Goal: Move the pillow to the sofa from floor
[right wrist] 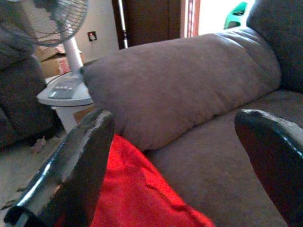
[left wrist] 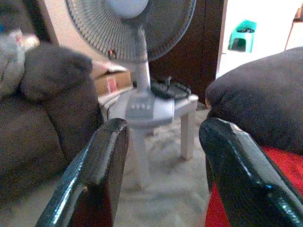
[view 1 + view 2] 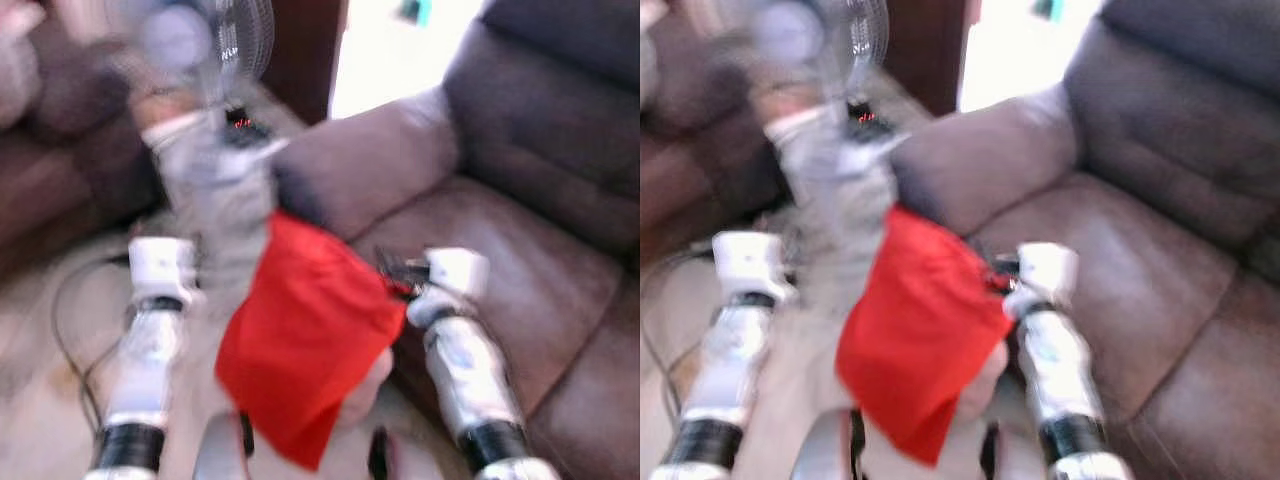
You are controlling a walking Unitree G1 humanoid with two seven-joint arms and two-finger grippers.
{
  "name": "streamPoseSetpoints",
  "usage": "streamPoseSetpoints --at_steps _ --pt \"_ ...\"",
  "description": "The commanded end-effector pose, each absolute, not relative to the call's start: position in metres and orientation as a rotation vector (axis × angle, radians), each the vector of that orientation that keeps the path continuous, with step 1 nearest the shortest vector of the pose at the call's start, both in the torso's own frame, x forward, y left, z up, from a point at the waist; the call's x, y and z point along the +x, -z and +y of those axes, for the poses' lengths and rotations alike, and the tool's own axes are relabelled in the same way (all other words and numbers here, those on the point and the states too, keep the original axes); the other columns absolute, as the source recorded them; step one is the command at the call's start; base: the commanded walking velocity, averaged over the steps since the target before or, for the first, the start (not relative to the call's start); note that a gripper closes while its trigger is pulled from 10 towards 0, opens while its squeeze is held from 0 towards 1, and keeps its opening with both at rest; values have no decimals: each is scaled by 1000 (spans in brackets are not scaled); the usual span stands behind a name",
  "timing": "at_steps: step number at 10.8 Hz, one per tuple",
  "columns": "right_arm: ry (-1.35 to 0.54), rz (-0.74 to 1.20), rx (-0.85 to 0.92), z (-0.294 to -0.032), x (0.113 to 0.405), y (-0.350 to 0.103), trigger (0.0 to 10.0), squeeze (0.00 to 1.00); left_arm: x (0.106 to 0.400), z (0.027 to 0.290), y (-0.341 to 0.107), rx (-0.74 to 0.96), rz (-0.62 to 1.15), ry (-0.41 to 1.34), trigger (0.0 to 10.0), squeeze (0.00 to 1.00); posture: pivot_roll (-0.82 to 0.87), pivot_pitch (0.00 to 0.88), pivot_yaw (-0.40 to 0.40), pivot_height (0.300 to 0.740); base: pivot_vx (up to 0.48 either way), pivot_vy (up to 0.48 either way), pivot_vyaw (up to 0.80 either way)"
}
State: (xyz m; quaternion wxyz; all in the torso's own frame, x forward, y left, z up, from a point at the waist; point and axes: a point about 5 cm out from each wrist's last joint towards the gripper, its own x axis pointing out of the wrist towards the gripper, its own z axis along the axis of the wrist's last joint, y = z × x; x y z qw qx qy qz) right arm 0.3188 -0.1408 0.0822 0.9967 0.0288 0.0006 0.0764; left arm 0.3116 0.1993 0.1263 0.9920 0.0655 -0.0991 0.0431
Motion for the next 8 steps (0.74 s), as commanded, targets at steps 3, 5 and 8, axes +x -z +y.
streamPoseSetpoints --at_steps 3,5,8 --pt "-113 30 46 -155 315 -75 10000 0 313 187 -127 111 -203 -43 10000 0 58 83 -57 604 308 0 0" --pt "-94 70 28 -157 315 -69 10000 0 313 184 -126 109 -194 -23 10000 0 59 86 -58 604 0 0 0" --pt "-64 137 48 -161 316 -61 10000 1000 313 183 -124 113 -176 -12 10000 0 62 87 -54 604 0 0 0"
